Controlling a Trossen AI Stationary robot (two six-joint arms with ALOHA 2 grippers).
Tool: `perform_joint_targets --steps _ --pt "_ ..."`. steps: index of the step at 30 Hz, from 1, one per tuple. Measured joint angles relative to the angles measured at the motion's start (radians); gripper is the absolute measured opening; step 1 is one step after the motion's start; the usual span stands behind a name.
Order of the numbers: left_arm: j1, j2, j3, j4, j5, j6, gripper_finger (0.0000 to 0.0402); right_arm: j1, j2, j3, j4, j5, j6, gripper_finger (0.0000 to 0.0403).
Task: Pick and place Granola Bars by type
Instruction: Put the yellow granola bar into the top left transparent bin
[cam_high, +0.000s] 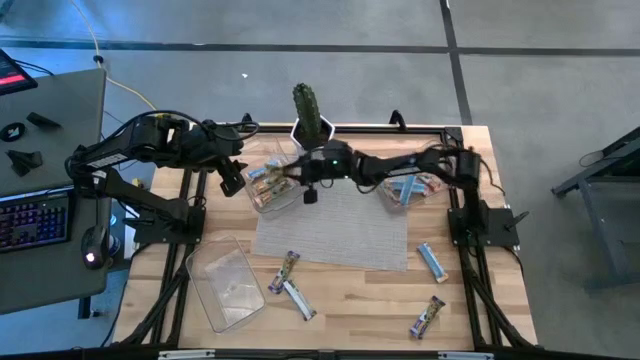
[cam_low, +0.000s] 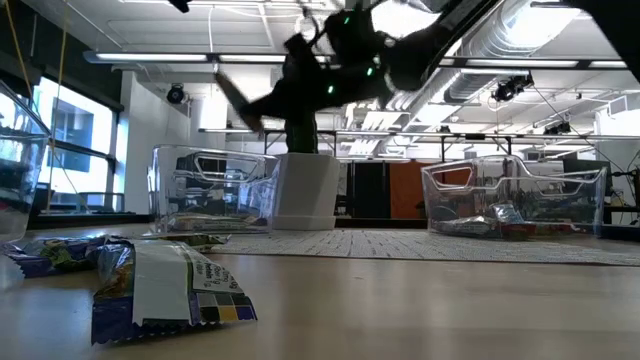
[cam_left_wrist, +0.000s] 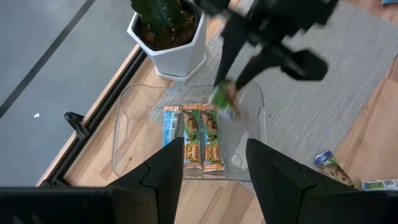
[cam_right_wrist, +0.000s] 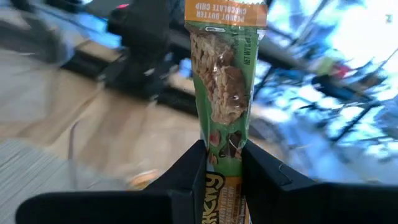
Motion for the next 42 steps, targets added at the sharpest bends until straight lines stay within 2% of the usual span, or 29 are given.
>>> perform_joint_targets --steps 3,5,10,14,26,33,35,40,42 --pt "0.000 0.000 0.000 0.000 0.000 0.000 0.0168 -0.001 0.072 0.050 -0.051 -0.073 -0.008 0.0072" --pt "0.000 0.000 0.000 -0.001 0.000 0.000 0.0168 0.010 0.098 0.087 -0.102 -0.084 -0.027 0.0071" --pt "0.000 0.000 0.000 -0.010 0.000 0.001 0.0168 0.026 0.138 0.207 -0.370 -0.010 -0.035 0.0071" --pt "0.000 0.000 0.000 -0.010 0.000 0.002 0.0168 0.034 0.140 0.264 -0.514 0.005 -0.132 0.0071" --pt "0.000 0.000 0.000 -0.035 0.000 0.029 0.0168 0.064 0.139 0.337 -0.539 0.265 -0.236 0.0069" --pt "0.000 0.000 0.000 -0.069 0.000 0.029 0.0168 0.093 0.139 0.337 -0.531 0.344 -0.296 0.0050" --pt "0.000 0.000 0.000 -0.070 0.000 0.028 0.0168 0.097 0.139 0.337 -0.543 0.329 -0.289 0.0052" --pt "0.000 0.000 0.000 -0.069 0.000 0.026 0.0168 0.095 0.138 0.339 -0.668 0.124 -0.289 0.0063" --pt "0.000 0.000 0.000 -0.069 0.001 0.025 0.0168 0.095 0.134 0.341 -0.697 0.122 -0.283 0.0065"
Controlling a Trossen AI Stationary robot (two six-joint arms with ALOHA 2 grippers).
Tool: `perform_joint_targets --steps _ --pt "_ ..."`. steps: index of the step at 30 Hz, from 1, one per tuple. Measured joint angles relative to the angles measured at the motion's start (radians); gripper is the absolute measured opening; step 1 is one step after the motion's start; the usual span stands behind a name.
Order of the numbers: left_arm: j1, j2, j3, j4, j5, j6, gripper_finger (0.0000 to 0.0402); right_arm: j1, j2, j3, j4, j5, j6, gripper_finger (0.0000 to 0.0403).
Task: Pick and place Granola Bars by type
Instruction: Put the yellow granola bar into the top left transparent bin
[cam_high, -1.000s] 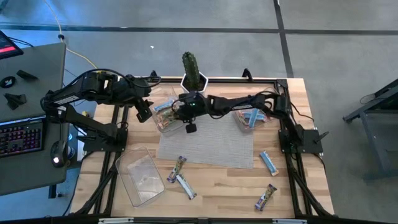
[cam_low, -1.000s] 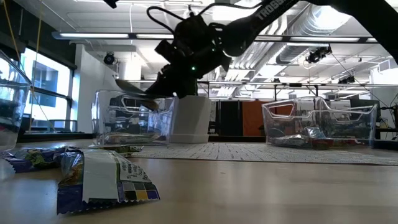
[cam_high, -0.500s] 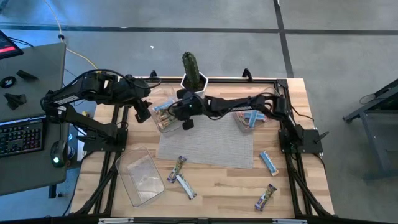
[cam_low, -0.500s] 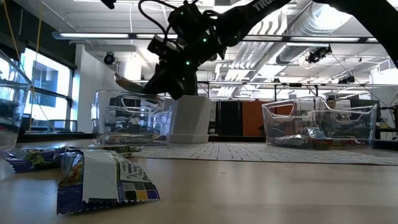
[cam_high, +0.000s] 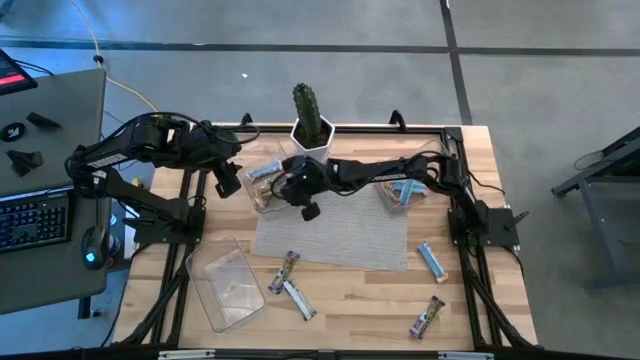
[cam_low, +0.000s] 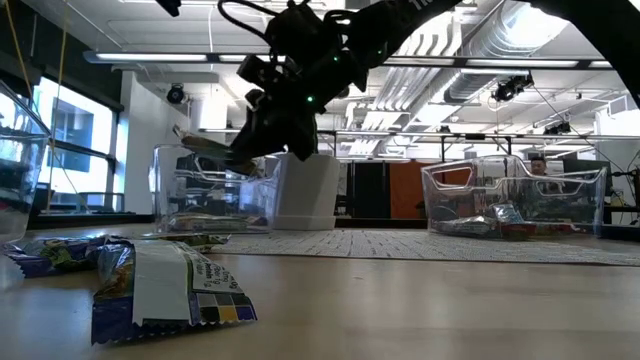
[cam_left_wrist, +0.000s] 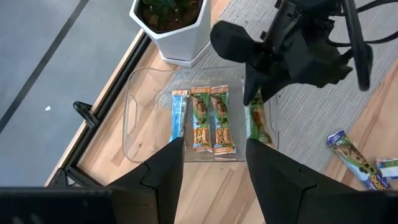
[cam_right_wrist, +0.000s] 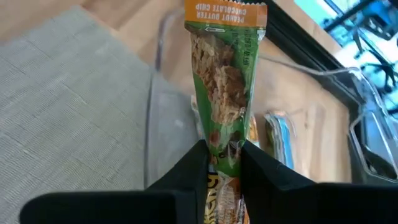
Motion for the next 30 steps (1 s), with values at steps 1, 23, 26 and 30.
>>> perform_joint_targets --steps 1,23,26,30 --pt "0.000 0.000 0.000 0.000 0.000 -0.001 0.0168 0.000 0.000 0.000 -0.006 0.017 0.004 0.0065" --pt "0.000 0.000 0.000 0.012 0.001 -0.027 0.0168 0.007 0.006 -0.004 0.075 0.199 0.040 0.0064" --pt "0.000 0.000 0.000 0.011 0.013 -0.022 0.0168 0.007 0.005 -0.004 0.079 0.171 0.034 0.0057" --pt "0.000 0.000 0.000 0.012 0.033 -0.023 0.0168 0.008 0.005 -0.004 0.078 0.152 -0.002 0.0058"
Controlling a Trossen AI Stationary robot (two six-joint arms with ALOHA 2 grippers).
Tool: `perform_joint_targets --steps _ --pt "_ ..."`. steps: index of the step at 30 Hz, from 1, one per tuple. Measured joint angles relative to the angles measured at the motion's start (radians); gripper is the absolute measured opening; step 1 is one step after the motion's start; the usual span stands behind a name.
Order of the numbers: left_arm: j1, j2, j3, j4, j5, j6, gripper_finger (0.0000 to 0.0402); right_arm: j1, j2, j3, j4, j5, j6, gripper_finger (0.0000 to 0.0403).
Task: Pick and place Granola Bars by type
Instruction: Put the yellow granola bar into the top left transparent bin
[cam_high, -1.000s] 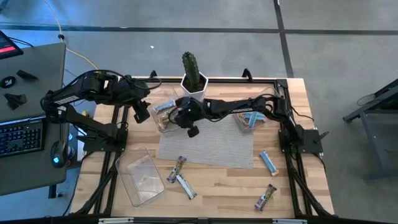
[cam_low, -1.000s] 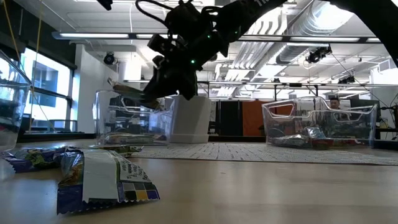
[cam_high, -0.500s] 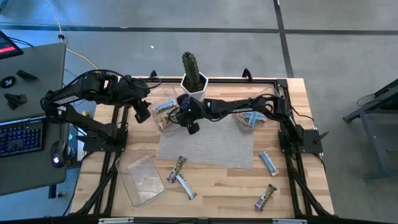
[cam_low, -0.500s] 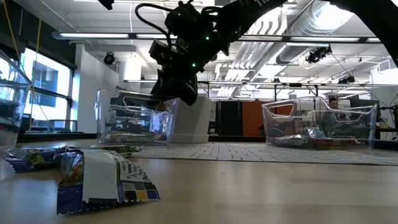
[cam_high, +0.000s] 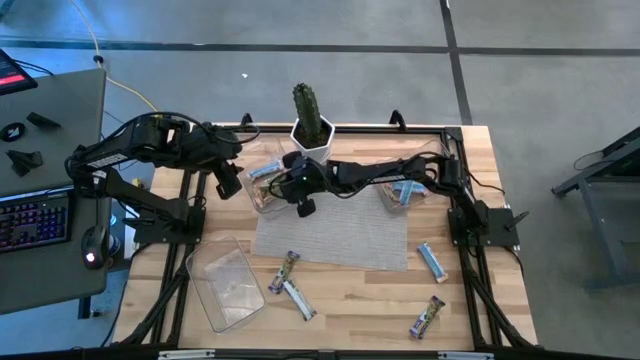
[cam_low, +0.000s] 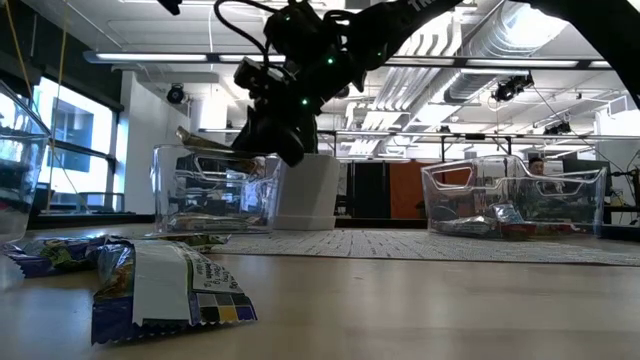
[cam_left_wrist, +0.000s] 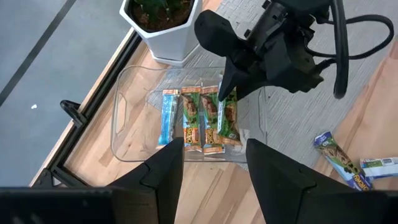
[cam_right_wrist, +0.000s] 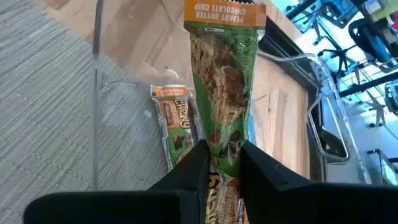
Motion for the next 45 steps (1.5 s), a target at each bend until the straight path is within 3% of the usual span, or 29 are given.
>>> perform_joint_targets --steps 11,16,21,28,30,34,39,45 --pt "0.000 0.000 0.000 0.000 0.000 0.000 0.0168 0.002 -0.002 0.000 -0.021 0.038 0.060 0.0130" --pt "0.000 0.000 0.000 0.000 0.000 0.000 0.0168 0.011 -0.007 0.000 -0.025 0.075 0.103 0.0146" --pt "0.000 0.000 0.000 0.001 0.001 0.000 0.0168 0.027 -0.087 -0.001 -0.068 -0.019 0.104 0.0142" --pt "0.000 0.000 0.000 0.003 0.003 0.000 0.0168 0.116 -0.272 0.001 -0.509 -0.335 0.221 0.0149" --pt "0.000 0.000 0.000 0.003 0.003 0.000 0.0168 0.156 -0.307 0.001 -0.615 -0.374 0.275 0.0155" --pt "0.000 0.000 0.000 0.005 0.011 0.000 0.0168 0.249 -0.330 0.001 -0.740 -0.306 0.425 0.0162" --pt "0.000 0.000 0.000 0.005 0.021 0.000 0.0168 0.346 -0.335 0.000 -0.938 -0.182 0.492 0.0158" --pt "0.000 0.000 0.000 0.010 0.015 0.002 0.0168 0.411 -0.335 -0.009 -1.064 -0.206 0.612 0.0140"
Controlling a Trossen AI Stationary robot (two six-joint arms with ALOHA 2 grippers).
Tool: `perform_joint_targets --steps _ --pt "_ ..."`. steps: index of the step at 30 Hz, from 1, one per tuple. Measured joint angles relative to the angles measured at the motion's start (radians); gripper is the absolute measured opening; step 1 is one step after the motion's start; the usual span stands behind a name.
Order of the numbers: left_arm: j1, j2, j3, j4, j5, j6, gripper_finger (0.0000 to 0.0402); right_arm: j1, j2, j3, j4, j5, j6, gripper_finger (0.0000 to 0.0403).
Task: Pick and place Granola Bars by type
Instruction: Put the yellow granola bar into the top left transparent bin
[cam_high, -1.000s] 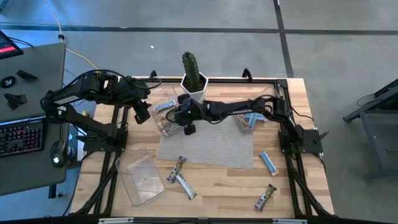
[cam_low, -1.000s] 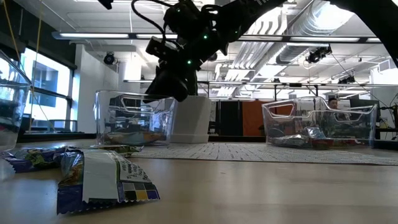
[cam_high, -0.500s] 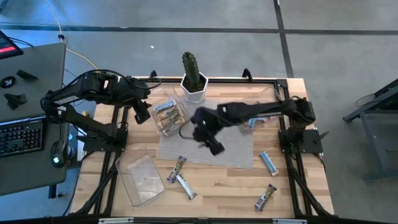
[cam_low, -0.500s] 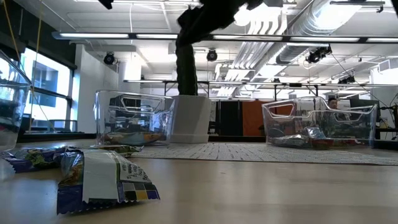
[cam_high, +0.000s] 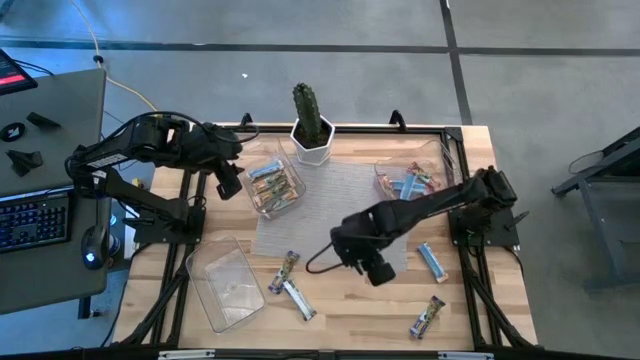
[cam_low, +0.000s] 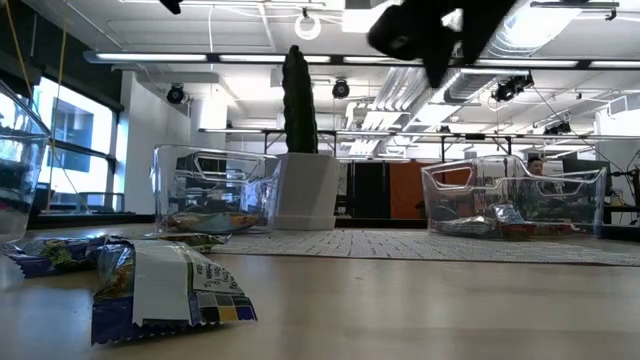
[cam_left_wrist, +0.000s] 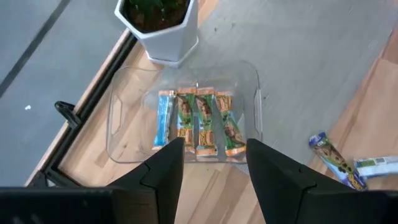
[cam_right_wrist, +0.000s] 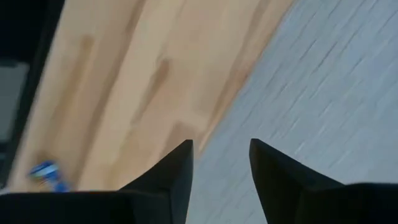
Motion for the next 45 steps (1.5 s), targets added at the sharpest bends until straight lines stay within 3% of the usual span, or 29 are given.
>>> perform_joint_targets --steps 4,12,18,22,29,37,40,45 --pt "0.000 0.000 0.000 0.049 -0.015 -0.022 0.0168 0.027 0.000 0.000 -0.082 -0.065 0.043 0.0125" --pt "0.000 0.012 0.000 0.155 0.026 -0.032 0.0168 0.057 -0.054 -0.029 -0.079 -0.010 0.138 0.0118" --pt "0.000 0.059 0.000 0.116 -0.090 -0.054 0.0168 0.070 -0.264 -0.319 0.044 0.028 0.377 0.0117" --pt "0.000 0.087 0.000 0.086 -0.123 -0.055 0.0168 0.067 -0.449 -0.530 0.153 -0.003 0.513 0.0118" --pt "0.000 0.107 0.000 0.085 -0.067 -0.064 0.0168 0.067 -0.683 -0.837 0.360 -0.038 0.459 0.0119" --pt "0.000 0.106 0.000 0.095 -0.058 -0.108 0.0168 0.065 -0.802 -1.160 0.805 -0.114 0.518 0.0117" --pt "0.000 0.106 0.000 0.096 -0.058 -0.110 0.0168 0.065 -0.802 -1.193 0.817 -0.153 0.636 0.0117" --pt "0.000 0.106 0.000 0.112 -0.066 -0.113 0.0168 0.070 -0.803 -1.075 0.574 -0.149 0.685 0.0117"
